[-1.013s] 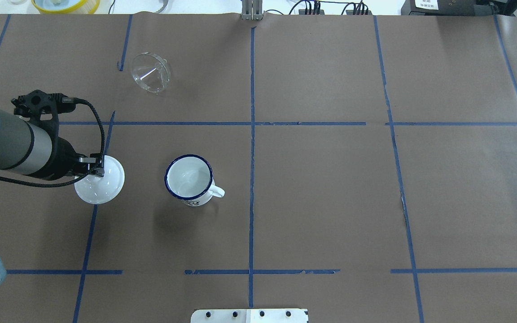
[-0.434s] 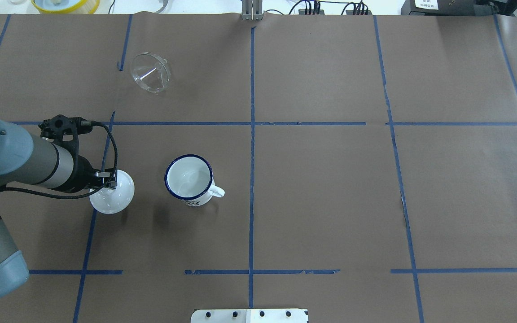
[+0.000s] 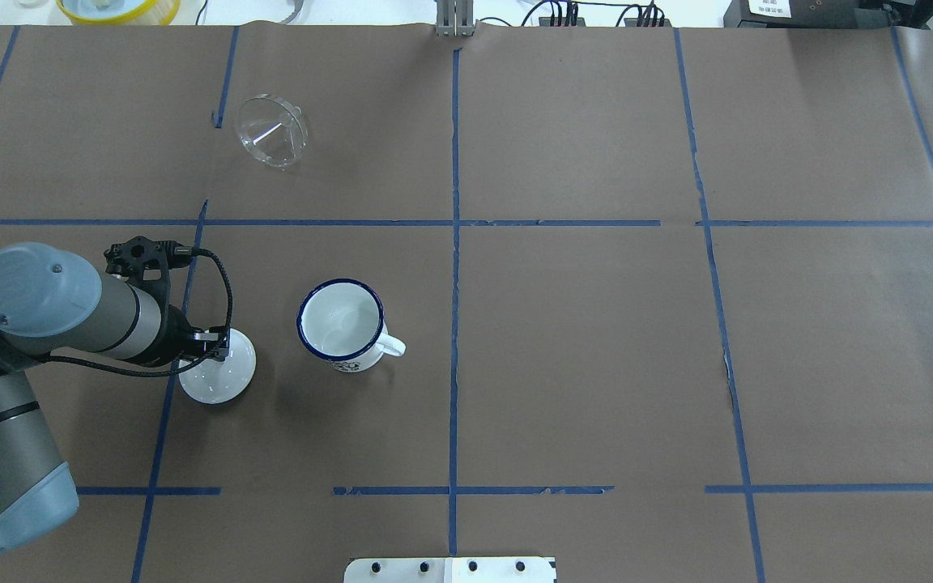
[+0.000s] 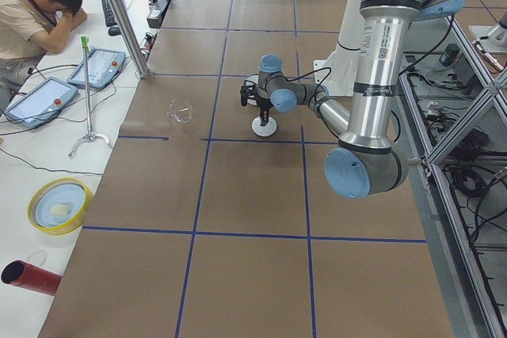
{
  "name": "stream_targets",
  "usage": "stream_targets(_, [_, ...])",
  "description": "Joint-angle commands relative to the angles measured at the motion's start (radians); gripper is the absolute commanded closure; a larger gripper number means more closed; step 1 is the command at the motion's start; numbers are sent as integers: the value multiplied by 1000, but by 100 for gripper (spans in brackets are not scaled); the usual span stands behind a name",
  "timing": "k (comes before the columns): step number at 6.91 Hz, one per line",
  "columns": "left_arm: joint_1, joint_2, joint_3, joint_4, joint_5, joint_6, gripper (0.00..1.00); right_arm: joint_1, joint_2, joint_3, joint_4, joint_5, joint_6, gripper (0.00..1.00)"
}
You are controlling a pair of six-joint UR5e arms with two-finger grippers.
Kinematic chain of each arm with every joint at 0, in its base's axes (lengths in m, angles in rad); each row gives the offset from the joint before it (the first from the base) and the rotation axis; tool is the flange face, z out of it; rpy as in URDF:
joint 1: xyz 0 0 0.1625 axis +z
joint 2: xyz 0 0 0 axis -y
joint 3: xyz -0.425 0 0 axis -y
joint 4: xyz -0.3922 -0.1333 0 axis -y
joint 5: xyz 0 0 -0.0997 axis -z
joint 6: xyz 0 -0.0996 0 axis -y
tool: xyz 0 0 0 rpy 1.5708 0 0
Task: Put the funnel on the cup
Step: 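Carry the lid beside the mug and set it on the table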
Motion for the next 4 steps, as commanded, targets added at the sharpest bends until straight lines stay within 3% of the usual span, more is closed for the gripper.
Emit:
stream_targets(1, [2,-3,1,0,2,-6,26,0,0,0,0,0,0,0])
stream_targets(2, [0,-11,-5,0,3,-26,0,0,0,0,0,0,0,0])
stream_targets(4, [-49,-60,-60,6,-1,-71,0,0,0,0,0,0,0,0])
